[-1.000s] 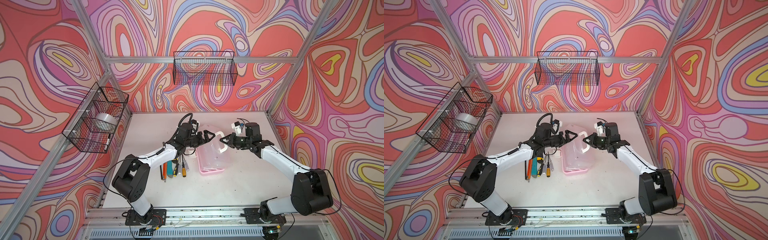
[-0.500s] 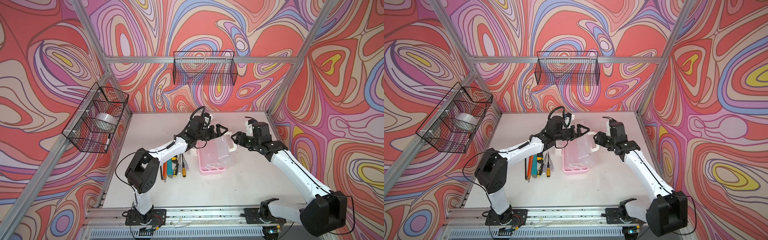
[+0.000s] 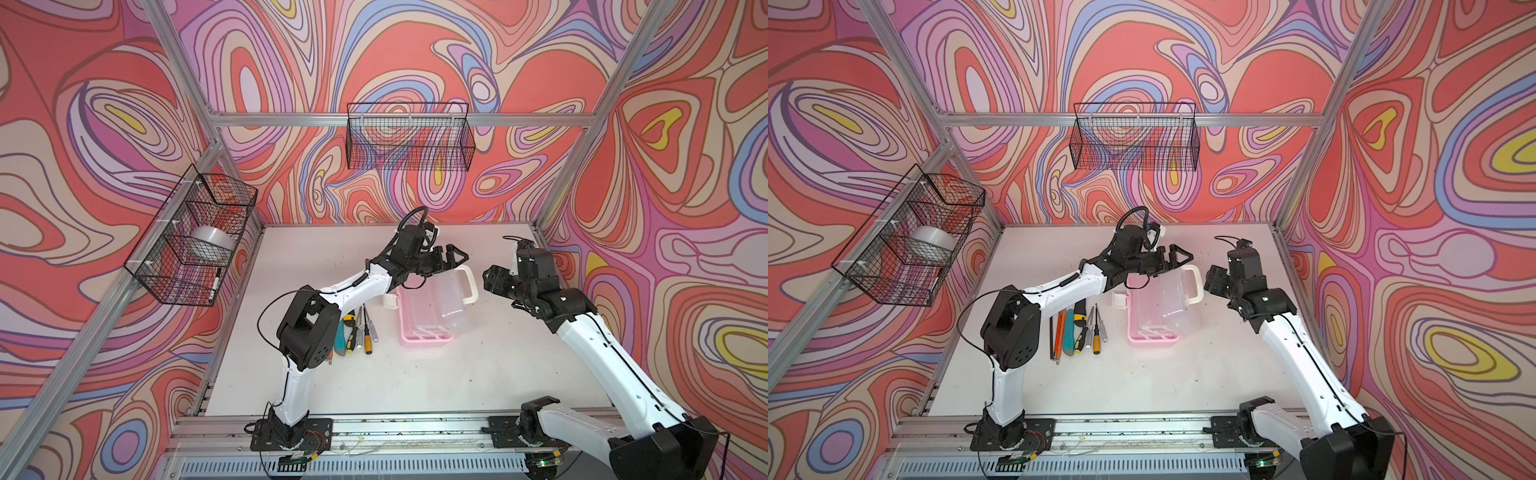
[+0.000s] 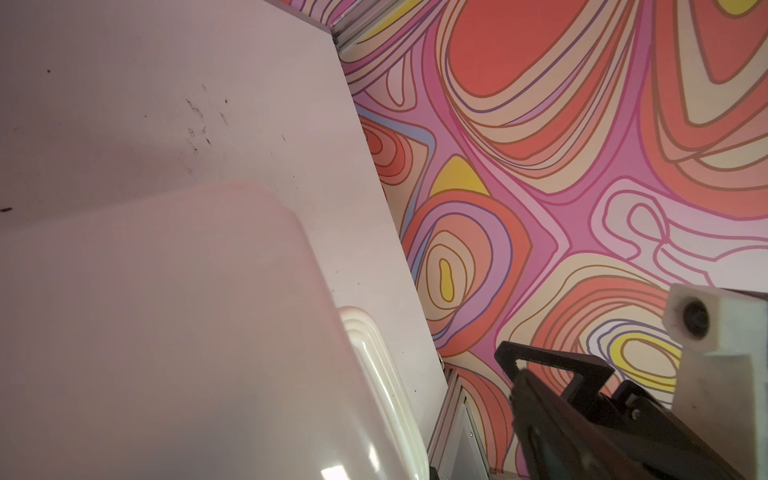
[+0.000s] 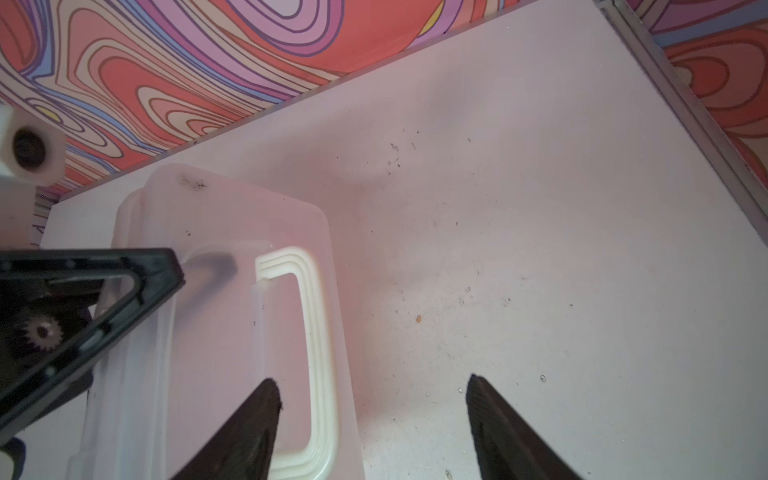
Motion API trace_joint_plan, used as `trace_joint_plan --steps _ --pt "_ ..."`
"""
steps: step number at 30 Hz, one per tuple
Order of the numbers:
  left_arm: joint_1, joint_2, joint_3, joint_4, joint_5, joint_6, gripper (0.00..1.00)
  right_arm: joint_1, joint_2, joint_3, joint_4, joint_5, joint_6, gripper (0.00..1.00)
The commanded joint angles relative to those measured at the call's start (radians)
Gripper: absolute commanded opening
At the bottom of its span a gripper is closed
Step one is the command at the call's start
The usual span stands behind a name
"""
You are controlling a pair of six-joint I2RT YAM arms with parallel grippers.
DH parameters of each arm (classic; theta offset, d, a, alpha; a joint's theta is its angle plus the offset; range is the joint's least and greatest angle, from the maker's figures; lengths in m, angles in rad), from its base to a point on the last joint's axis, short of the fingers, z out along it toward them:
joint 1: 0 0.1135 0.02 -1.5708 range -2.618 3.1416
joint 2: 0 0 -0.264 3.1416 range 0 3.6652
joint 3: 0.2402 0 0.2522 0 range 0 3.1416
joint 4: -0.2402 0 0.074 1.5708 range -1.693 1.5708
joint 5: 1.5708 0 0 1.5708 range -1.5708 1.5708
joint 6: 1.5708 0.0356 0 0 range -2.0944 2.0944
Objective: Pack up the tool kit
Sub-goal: 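Lift the clear lid open with the right gripper while the left gripper steadies the box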
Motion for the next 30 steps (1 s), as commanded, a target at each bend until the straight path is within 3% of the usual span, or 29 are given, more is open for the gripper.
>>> trace_joint_plan --steps 1,10,20,30 --pt "-0.008 0.004 0.065 -0.037 0.012 0.003 0.93 0.022 -0.023 0.044 -0.019 -0.073 -0.052 0.84" --pt "-0.011 -0.056 0.083 -0.115 -0.037 0.025 0.93 0.316 0.046 0.17 -0.104 0.149 -0.103 0.94" --pt "-0.031 -0.021 0.184 -0.155 -0.036 0.031 0.93 0.511 0.151 0.185 -0.162 0.324 -0.114 0.97" --pt "-0.032 -0.061 0.138 -0.163 -0.053 0.075 0.93 0.536 0.216 0.198 -0.302 0.595 -0.017 0.95"
